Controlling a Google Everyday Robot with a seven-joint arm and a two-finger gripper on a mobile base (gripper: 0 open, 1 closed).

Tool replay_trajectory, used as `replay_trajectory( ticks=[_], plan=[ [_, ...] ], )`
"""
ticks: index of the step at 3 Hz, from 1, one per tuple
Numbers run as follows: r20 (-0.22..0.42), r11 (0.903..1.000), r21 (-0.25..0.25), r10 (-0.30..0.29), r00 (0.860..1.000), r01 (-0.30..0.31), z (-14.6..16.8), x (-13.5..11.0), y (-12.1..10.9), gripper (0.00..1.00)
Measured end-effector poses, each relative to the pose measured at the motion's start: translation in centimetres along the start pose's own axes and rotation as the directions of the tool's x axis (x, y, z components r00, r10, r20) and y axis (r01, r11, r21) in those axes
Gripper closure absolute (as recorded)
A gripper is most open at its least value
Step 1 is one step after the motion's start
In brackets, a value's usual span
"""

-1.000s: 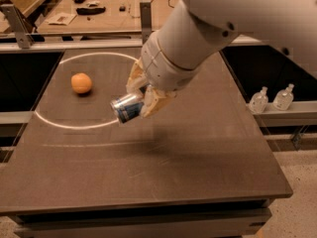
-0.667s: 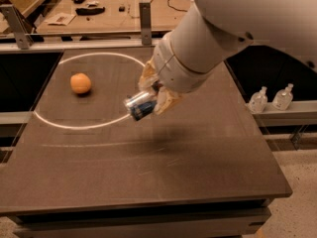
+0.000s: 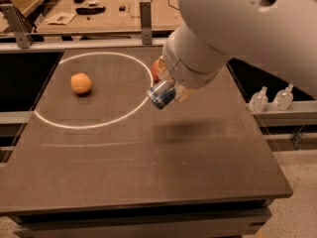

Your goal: Place redbull can upright

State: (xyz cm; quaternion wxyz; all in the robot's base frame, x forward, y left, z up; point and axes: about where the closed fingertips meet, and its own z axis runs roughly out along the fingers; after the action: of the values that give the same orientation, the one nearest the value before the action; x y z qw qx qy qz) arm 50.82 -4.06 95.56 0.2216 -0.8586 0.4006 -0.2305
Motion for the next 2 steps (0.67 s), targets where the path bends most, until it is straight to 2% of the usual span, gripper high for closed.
replay_trajectory(
  ticks=[1, 2],
  plan=[
    [-0.045, 0.9997, 0.003, -0.024, 0.999, 0.025, -0.56, 0.91, -0.15, 1.0],
    [-0.055, 0.9997, 0.003, -0.023, 0.998, 0.023, -0.78, 0.87, -0.18, 1.0]
  ],
)
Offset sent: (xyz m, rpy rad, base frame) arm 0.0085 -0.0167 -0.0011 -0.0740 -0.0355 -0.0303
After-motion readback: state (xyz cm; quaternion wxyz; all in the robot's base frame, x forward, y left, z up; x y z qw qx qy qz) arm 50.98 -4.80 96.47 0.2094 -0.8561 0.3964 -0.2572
